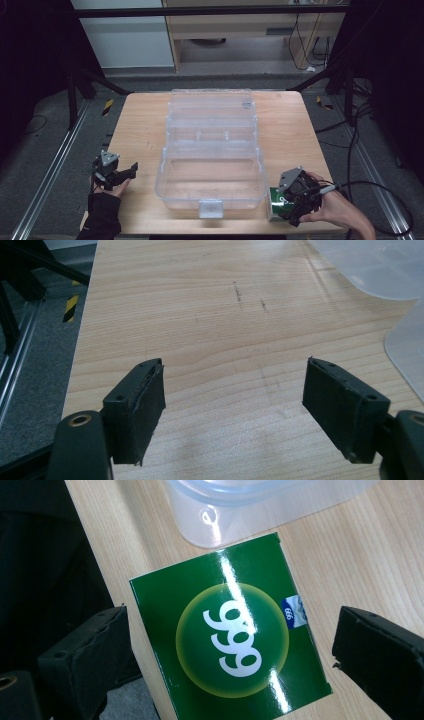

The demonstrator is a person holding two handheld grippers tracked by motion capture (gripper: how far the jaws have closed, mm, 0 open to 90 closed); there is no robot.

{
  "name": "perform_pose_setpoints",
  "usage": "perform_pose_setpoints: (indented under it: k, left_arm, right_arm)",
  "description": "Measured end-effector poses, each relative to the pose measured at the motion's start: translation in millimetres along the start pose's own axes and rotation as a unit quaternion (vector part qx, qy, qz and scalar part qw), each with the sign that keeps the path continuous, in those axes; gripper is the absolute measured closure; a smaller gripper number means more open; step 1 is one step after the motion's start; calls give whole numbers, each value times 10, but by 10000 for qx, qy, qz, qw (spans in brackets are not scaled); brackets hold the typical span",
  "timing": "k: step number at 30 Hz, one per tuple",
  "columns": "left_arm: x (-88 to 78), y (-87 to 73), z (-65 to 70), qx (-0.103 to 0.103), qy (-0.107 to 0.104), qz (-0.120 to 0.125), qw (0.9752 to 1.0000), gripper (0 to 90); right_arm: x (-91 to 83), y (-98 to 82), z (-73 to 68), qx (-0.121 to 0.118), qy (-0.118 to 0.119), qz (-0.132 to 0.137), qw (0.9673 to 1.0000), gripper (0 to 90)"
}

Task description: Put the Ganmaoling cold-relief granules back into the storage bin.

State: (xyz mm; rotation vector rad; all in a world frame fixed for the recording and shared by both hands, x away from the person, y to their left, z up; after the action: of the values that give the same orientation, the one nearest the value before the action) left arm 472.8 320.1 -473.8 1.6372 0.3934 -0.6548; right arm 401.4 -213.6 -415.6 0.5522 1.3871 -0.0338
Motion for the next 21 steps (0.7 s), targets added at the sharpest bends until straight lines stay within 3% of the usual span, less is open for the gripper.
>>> perform_pose_setpoints:
  k: [14, 21]
  left_arm:
    - [4, -1, 4, 10, 6, 1, 10000, 244]
    - [7, -4, -4, 0, 4, -9, 10000, 243]
  right_arm:
    - [173, -7, 55, -63, 264, -75, 9996, 30]
    - [263, 25, 61, -159, 361, -280, 9988, 32]
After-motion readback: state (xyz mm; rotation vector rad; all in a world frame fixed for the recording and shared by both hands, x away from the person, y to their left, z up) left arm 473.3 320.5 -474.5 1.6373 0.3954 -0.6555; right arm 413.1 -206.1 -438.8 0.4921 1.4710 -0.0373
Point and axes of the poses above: each handheld gripper's, and its own axes: x roughly forward along the jaws, y roughly out of its top, z roughly to its right, the point moved 1 cm from there along x, roughly forward along the jaws, and after that the axes turned 2 degrees about y, right-handed, at the moved point
